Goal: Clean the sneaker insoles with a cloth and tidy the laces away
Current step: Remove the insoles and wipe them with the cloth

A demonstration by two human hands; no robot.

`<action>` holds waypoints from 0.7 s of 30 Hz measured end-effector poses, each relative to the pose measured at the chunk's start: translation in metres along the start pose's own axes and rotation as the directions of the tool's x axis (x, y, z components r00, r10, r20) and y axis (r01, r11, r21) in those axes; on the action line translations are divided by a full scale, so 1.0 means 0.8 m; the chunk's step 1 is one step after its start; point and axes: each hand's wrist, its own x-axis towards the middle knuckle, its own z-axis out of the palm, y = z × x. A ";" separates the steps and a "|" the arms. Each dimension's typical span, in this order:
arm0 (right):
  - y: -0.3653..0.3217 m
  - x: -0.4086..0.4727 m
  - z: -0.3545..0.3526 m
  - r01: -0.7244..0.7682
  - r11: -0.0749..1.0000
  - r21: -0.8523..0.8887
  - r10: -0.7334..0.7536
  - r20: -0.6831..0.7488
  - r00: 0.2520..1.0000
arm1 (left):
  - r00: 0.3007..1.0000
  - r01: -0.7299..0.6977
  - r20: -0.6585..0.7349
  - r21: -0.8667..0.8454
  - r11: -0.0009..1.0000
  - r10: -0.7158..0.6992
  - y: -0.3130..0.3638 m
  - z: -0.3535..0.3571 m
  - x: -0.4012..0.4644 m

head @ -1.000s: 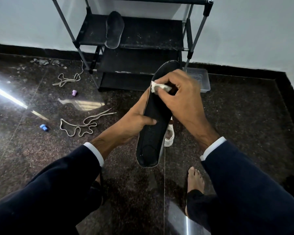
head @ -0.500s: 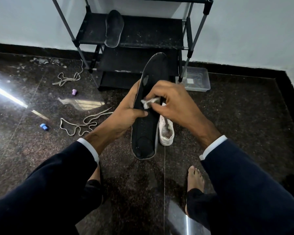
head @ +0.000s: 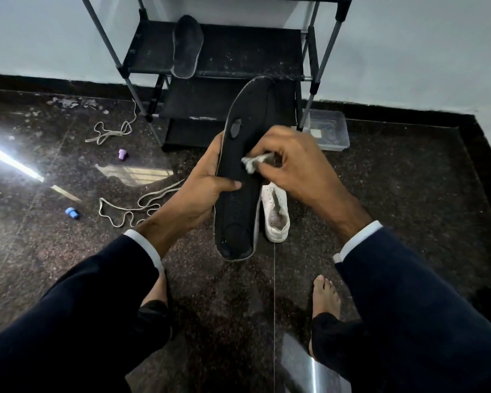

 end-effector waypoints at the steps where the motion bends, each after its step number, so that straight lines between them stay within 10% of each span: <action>1: 0.003 -0.001 -0.003 -0.025 0.999 -0.030 0.023 -0.071 0.997 | 1.000 -0.017 0.003 -0.013 1.000 0.018 0.002 0.001 0.000; 8: -0.004 -0.004 -0.006 0.015 0.999 0.045 -0.021 0.123 0.992 | 0.999 -0.045 -0.008 -0.009 0.999 0.045 0.001 -0.001 -0.001; 13: 0.005 -0.002 -0.009 -0.043 0.997 -0.057 0.035 -0.144 0.989 | 0.995 -0.004 -0.099 -0.089 0.996 -0.005 0.004 0.006 0.000; 18: -0.003 -0.006 -0.003 0.030 0.999 0.041 -0.035 0.148 0.988 | 0.980 0.026 -0.195 -0.037 0.999 -0.032 0.002 0.005 0.002; 21: -0.002 -0.004 0.002 0.004 1.000 -0.010 -0.004 0.024 1.000 | 0.980 0.047 -0.179 -0.190 0.981 -0.082 0.006 0.006 -0.001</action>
